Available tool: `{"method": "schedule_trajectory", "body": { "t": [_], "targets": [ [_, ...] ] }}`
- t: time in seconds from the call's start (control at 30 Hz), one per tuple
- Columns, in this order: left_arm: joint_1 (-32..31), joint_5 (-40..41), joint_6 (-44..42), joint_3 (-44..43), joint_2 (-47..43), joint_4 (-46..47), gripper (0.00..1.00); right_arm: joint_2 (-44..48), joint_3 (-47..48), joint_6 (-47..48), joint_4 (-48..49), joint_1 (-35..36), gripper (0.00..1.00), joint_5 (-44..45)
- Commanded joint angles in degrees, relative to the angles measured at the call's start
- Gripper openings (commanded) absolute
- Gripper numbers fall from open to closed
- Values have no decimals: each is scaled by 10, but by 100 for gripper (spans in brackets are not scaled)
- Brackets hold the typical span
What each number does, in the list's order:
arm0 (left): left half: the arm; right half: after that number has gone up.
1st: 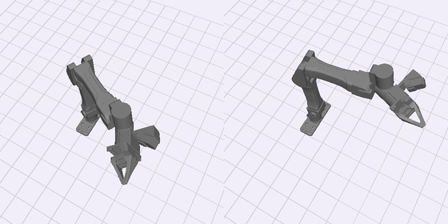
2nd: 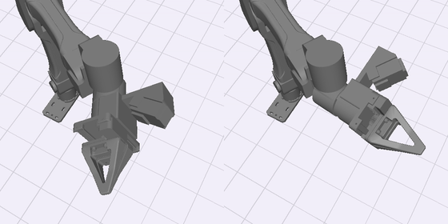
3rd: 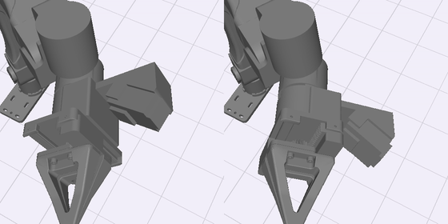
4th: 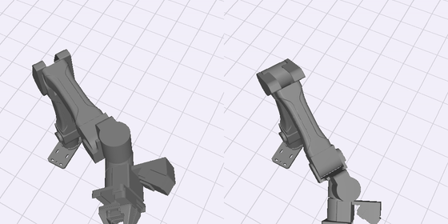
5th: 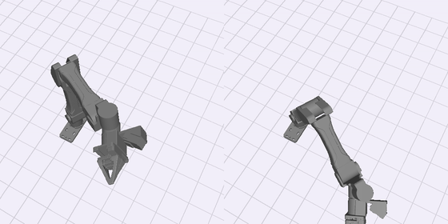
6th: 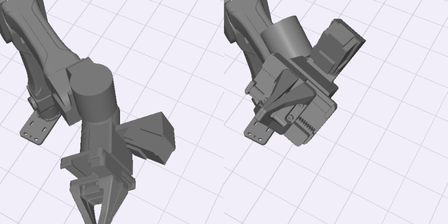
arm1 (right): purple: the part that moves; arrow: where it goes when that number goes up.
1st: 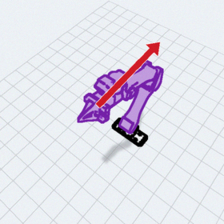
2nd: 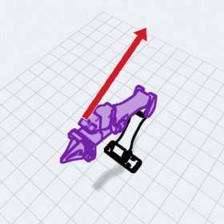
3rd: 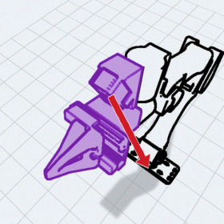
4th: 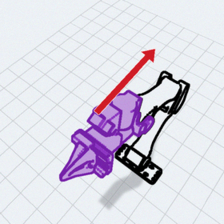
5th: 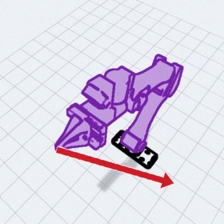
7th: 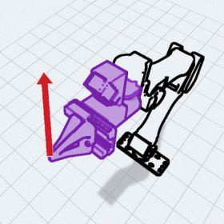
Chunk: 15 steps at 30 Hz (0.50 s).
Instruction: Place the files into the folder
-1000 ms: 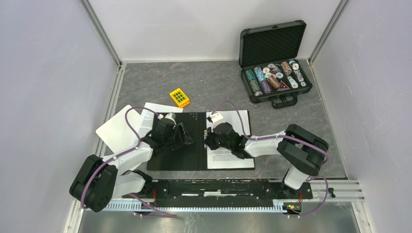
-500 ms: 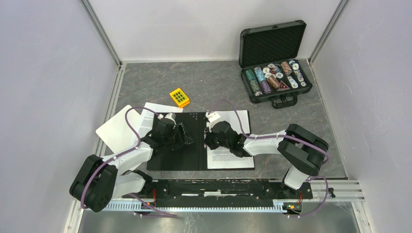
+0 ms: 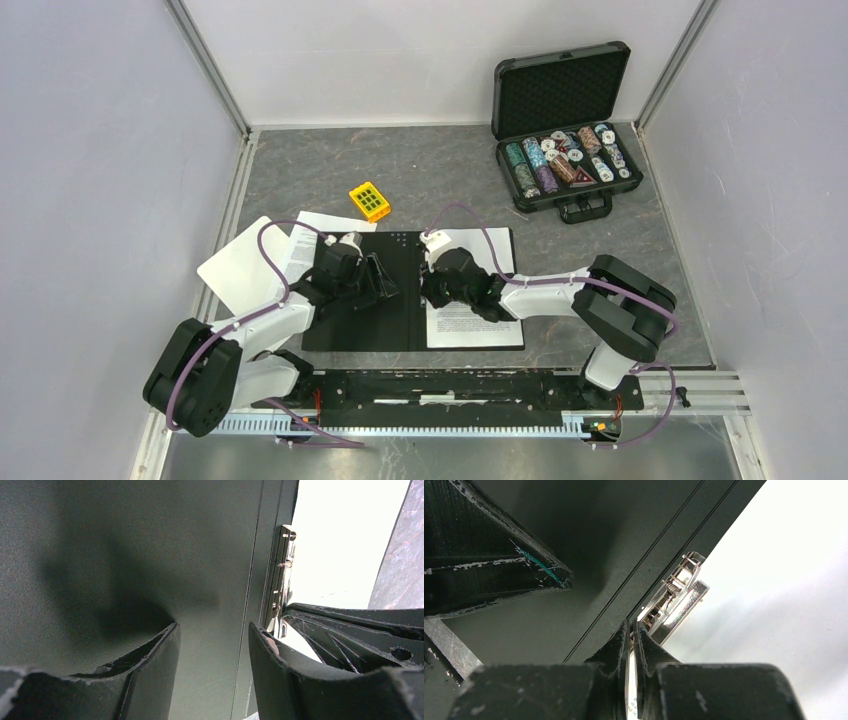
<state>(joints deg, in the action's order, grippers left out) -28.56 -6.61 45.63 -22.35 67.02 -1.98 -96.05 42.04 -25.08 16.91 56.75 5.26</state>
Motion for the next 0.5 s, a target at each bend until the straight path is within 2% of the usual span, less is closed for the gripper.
{"method": "schedule_trajectory", "body": {
  "t": [0.0, 0.17, 0.47],
  "targets": [
    [4, 22, 7, 8, 13, -54, 60, -31, -30, 43, -168, -2, 8, 32],
    [4, 23, 8, 7, 17, -53, 60, -39, -45, 42, -156, -2, 8, 30],
    [4, 22, 9, 7, 24, -49, 60, -41, -115, 3, -52, -2, 7, 31]
  ]
}}
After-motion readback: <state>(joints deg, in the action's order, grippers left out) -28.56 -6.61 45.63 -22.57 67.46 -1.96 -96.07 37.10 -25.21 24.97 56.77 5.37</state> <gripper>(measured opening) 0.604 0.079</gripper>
